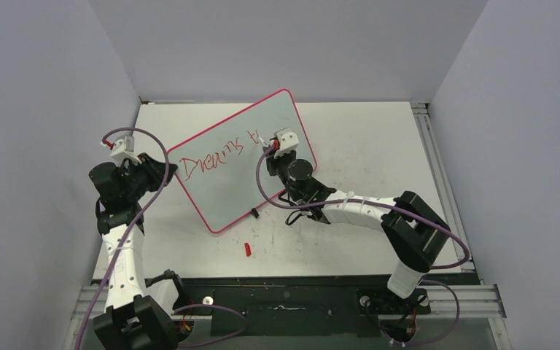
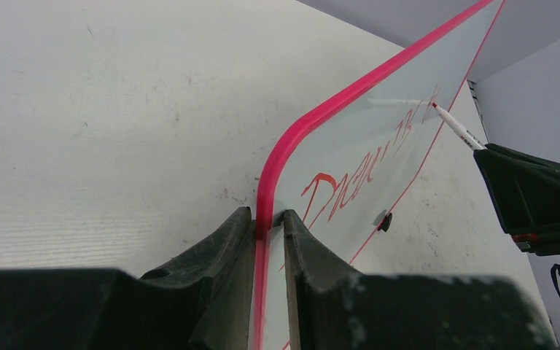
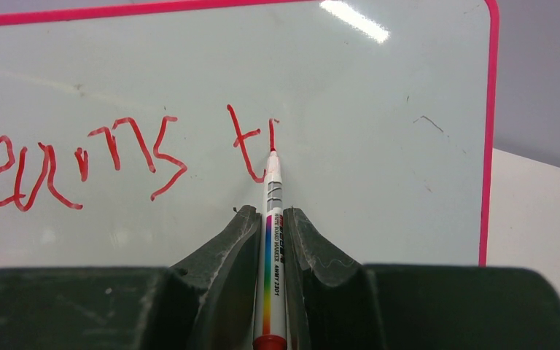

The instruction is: Write a sentence on the whiteboard

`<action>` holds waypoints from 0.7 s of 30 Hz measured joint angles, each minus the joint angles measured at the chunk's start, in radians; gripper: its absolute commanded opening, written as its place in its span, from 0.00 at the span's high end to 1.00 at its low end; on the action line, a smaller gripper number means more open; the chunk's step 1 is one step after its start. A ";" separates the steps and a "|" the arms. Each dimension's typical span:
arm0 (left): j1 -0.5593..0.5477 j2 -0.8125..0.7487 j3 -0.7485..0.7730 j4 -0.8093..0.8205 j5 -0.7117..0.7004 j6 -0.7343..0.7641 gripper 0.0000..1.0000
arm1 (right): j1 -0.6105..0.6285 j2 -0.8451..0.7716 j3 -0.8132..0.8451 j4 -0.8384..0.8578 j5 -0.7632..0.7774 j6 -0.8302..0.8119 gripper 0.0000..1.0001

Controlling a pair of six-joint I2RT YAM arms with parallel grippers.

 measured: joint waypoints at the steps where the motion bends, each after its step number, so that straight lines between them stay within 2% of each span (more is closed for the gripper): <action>1: 0.000 0.000 0.000 -0.002 0.000 0.000 0.82 | 0.000 0.000 -0.008 0.003 0.000 0.001 0.95; 21: -0.003 0.000 0.000 -0.011 0.000 0.007 0.82 | 0.006 -0.002 -0.024 0.002 0.038 0.003 0.95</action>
